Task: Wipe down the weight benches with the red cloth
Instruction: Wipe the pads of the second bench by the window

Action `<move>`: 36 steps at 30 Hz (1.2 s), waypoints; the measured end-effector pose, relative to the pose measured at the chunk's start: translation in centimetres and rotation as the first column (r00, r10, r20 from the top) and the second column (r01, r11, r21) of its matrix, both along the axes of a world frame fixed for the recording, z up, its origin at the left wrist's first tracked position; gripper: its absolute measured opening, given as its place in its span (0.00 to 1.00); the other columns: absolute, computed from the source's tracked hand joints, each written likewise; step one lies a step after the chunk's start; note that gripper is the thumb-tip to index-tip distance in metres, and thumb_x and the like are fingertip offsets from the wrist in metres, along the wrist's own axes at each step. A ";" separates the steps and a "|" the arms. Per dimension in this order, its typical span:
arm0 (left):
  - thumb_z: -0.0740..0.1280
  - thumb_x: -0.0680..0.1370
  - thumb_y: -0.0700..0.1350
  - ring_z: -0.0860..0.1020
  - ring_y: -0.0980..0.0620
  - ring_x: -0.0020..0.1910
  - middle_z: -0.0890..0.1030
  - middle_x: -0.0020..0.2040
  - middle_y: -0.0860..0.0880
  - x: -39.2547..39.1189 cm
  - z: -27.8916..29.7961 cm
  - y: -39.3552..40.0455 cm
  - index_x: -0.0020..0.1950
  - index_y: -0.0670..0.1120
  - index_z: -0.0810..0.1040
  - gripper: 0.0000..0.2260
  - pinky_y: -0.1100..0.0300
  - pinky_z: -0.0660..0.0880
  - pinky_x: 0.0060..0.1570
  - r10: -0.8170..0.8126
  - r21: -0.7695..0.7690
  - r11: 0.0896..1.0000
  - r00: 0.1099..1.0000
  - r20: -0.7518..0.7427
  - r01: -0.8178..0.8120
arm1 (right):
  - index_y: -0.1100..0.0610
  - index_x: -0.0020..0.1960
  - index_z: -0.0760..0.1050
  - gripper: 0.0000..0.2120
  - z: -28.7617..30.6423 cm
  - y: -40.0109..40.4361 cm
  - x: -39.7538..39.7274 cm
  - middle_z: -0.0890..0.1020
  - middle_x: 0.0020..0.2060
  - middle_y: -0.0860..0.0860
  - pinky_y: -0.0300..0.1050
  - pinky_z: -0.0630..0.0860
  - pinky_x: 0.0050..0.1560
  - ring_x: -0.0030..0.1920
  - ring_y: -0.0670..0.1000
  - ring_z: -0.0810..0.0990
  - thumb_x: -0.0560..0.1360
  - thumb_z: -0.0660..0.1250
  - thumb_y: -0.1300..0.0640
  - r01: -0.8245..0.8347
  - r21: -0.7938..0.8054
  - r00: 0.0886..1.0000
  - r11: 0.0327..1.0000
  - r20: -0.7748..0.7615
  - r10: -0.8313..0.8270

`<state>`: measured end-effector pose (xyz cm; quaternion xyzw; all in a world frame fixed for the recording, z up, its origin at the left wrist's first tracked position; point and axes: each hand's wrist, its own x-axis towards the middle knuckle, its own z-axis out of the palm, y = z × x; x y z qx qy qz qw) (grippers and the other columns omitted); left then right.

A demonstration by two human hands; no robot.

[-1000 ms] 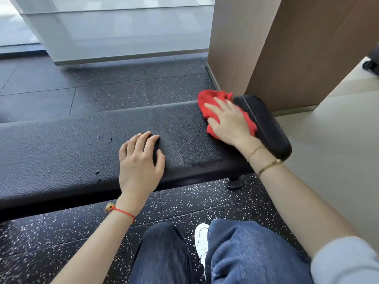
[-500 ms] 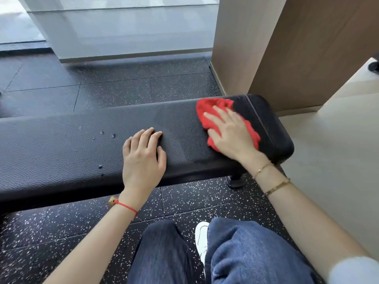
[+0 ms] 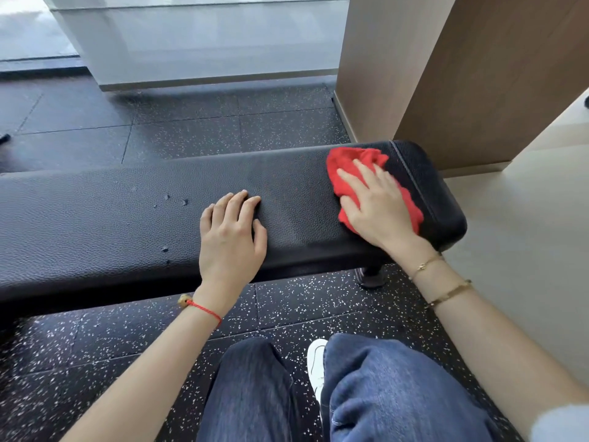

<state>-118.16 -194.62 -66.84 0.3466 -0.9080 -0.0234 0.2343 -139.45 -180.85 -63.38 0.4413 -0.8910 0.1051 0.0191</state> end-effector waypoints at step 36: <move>0.59 0.79 0.47 0.72 0.44 0.69 0.77 0.68 0.47 0.1 0.0 -0.2 0.67 0.46 0.76 0.18 0.44 0.64 0.71 -0.011 -0.013 1.000 1.000 -0.021 0.010 | 0.47 0.73 0.67 0.24 0.3 -5.5 -4.8 0.63 0.76 0.53 0.53 0.54 0.76 0.75 0.58 0.61 0.77 0.59 0.49 0.154 -0.030 0.987 0.988 0.060 -0.152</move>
